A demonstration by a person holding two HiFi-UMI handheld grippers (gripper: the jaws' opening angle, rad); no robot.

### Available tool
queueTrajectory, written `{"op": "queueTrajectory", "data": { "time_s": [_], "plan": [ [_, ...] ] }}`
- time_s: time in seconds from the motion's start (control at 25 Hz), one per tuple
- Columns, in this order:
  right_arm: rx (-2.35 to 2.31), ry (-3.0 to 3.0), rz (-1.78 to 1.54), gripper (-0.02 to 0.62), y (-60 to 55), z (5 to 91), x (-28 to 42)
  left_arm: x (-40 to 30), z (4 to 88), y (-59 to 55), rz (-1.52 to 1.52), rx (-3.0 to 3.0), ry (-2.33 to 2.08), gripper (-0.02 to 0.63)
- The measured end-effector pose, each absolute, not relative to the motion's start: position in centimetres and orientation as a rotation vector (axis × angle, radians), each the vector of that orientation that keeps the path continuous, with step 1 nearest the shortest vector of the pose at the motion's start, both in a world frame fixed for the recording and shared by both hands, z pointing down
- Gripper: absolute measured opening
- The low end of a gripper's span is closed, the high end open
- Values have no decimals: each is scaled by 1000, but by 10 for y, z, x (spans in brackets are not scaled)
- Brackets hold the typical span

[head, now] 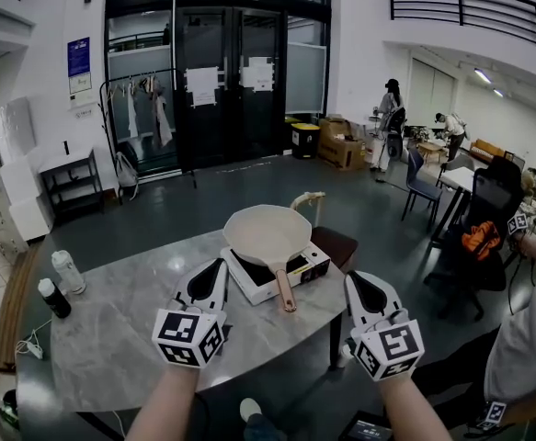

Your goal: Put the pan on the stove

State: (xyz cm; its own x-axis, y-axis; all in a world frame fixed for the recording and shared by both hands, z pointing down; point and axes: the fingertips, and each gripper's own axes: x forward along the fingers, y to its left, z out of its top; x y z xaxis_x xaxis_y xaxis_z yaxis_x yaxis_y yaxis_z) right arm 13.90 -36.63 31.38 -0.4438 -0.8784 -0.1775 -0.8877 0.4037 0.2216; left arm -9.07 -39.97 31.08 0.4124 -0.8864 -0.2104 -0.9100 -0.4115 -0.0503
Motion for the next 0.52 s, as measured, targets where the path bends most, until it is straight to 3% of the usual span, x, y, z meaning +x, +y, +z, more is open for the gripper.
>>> {"op": "queueTrajectory", "data": {
  "time_s": [0.52],
  "plan": [
    [-1666, 2632, 454, 25, -355, 321, 142, -81, 312, -393, 221, -2536, 1573, 9]
  ]
}}
